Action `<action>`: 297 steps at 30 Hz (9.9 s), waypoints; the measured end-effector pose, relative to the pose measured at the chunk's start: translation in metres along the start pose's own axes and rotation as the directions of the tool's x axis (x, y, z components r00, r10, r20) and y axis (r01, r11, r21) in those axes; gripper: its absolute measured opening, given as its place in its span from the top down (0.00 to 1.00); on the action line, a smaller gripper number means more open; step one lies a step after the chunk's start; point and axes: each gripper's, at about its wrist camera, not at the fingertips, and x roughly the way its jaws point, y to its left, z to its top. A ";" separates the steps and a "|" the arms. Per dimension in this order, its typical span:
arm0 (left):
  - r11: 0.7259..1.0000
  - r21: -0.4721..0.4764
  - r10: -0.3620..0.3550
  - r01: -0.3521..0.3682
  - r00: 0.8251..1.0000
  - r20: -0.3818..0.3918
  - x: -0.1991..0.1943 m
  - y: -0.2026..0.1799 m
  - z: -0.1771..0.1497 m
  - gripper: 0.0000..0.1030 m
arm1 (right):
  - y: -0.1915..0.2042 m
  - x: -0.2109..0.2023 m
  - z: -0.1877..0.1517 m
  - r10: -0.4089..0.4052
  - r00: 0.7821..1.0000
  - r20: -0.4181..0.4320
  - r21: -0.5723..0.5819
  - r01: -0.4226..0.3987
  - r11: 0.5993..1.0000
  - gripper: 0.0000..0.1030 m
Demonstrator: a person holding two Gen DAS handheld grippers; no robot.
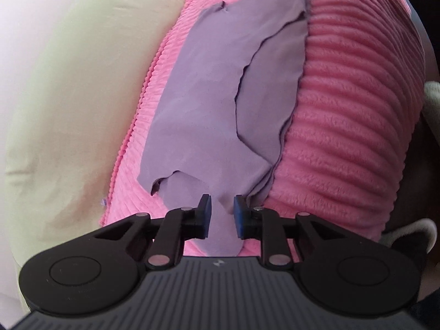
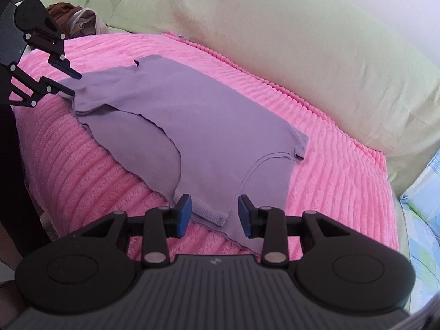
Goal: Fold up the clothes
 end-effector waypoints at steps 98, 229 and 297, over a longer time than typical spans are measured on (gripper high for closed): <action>0.550 0.831 -0.673 -0.079 0.547 0.498 0.183 0.182 -0.121 0.93 | 0.263 0.165 0.261 -0.457 0.545 -0.703 0.226 0.781 0.583 0.26; 0.584 0.681 -0.736 0.443 0.643 0.213 0.178 0.195 0.260 0.58 | -0.040 0.021 0.036 -0.298 0.806 -0.512 0.824 0.559 0.097 0.71; 0.536 -0.827 -0.622 0.168 0.741 -0.252 0.121 0.190 0.174 0.47 | -0.110 0.025 0.125 0.072 0.955 -0.287 0.662 0.143 0.736 0.30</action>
